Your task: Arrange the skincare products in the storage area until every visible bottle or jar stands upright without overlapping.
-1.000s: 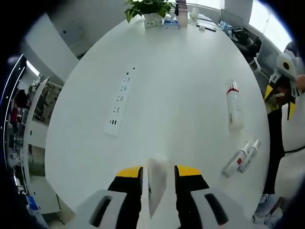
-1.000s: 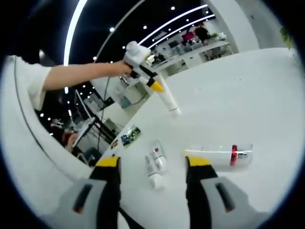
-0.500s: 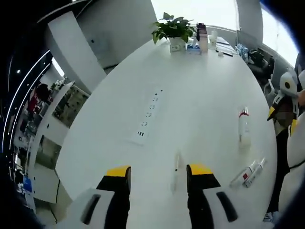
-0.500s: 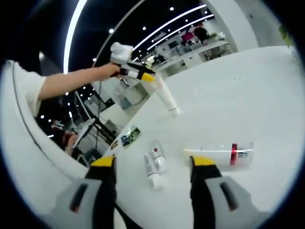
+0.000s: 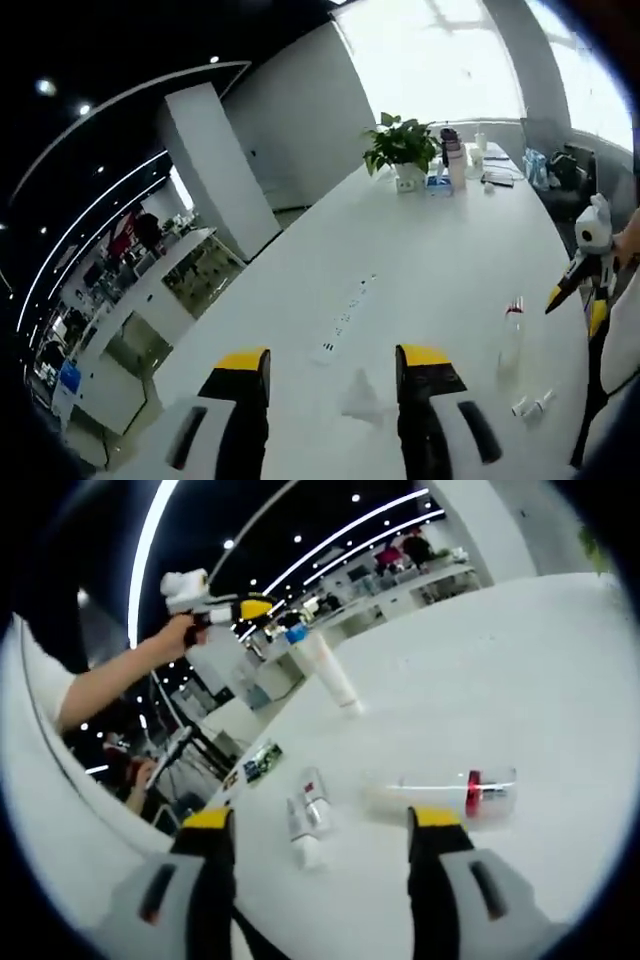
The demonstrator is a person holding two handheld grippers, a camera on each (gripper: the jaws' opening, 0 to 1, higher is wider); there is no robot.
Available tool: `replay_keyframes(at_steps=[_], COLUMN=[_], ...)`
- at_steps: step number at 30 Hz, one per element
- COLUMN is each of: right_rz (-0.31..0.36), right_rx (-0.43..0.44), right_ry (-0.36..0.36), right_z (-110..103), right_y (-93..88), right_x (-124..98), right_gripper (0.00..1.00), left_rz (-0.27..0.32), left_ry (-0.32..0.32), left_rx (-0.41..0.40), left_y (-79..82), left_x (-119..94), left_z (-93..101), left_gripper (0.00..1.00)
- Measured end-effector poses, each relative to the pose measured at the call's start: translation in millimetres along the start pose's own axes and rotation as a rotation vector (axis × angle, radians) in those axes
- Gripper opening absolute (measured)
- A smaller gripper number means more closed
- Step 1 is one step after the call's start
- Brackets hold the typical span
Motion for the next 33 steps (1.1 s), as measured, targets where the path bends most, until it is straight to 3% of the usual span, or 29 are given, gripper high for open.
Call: replay_keyframes(at_steps=[2, 5, 6, 8, 11, 12, 13, 14, 17, 21, 29, 30, 33], right_rz=[0.001, -0.005, -0.004, -0.002, 0.0, 0.002, 0.005, 0.005, 0.005, 0.004, -0.018, -0.03, -0.038], right_rx=[0.01, 0.023, 0.028, 0.042, 0.052, 0.056, 0.063, 0.065, 0.074, 0.089, 0.06, 0.031, 0.016], right_ry=[-0.002, -0.01, -0.013, -0.021, -0.031, -0.034, -0.04, -0.042, -0.054, -0.07, -0.12, -0.145, -0.158], right_z=[2.2, 6.7, 8.3, 11.7, 14.7, 15.6, 17.3, 18.4, 21.9, 26.5, 38.9, 43.3, 46.3], right_y=[-4.1, -13.3, -15.1, -19.3, -22.7, -23.5, -25.1, -26.2, -30.5, -35.8, -37.1, -36.7, -34.1], right_x=[-3.3, -10.6, -12.4, -17.9, -24.9, -27.6, -33.0, -35.3, -45.0, -57.4, -66.0, -67.6, -69.4], right_gripper=[0.68, 0.68, 0.68, 0.68, 0.68, 0.68, 0.68, 0.68, 0.68, 0.68, 0.69, 0.7, 0.71], left_rz=[0.021, 0.026, 0.003, -0.06, -0.174, -0.187, -0.264, -0.287, -0.337, -0.383, -0.502, -0.548, -0.574], left_ry=[-0.021, -0.151, -0.211, -0.261, -0.332, -0.344, -0.385, -0.415, -0.44, -0.452, -0.471, -0.482, -0.473], left_rx=[0.005, -0.031, -0.023, -0.009, -0.011, -0.013, -0.036, -0.06, -0.058, -0.022, 0.077, 0.087, 0.122], left_y=[3.1, 2.6, -3.4, -20.6, -51.2, -55.2, -73.0, -81.6, -96.8, -110.5, -133.5, -139.5, -146.8], left_x=[1.2, 11.0, 19.7, 38.0, 64.2, 67.8, 78.2, 86.8, 101.4, 123.4, 155.8, 158.6, 166.6], left_z=[16.3, 67.5, 87.2, 111.6, 140.1, 143.8, 159.1, 169.3, 185.2, 202.8, 223.9, 227.7, 230.2], left_gripper=[0.44, 0.42, 0.44, 0.46, 0.51, 0.51, 0.51, 0.51, 0.52, 0.62, 0.55, 0.52, 0.5])
Point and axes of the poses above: the point that each gripper's makers call its tool centre point, and the gripper's own axes: x roughly forward along the fingers, z roughly to its right, y roughly out of its top, the point moved 4 cm from there along -x, roughly backward along the fingers, and after that the axes turned 12 degrees about -x, right-handed, at the moved point
